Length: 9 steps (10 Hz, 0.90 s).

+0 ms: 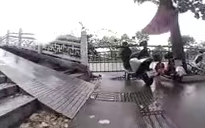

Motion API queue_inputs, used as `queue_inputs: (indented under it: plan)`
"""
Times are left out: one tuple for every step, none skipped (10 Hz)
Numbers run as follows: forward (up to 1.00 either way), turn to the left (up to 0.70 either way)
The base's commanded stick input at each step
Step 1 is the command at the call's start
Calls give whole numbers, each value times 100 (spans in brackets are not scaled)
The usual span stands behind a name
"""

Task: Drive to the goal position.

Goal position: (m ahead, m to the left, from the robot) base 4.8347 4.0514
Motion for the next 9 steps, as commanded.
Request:
queue_inputs:
  plan:
    - [45, 0]
    - [45, 0]
    - [45, 0]
    - [45, 0]
    - [45, 0]
    - [45, 0]
    - [45, 0]
    - [45, 4]
    - [45, 19]
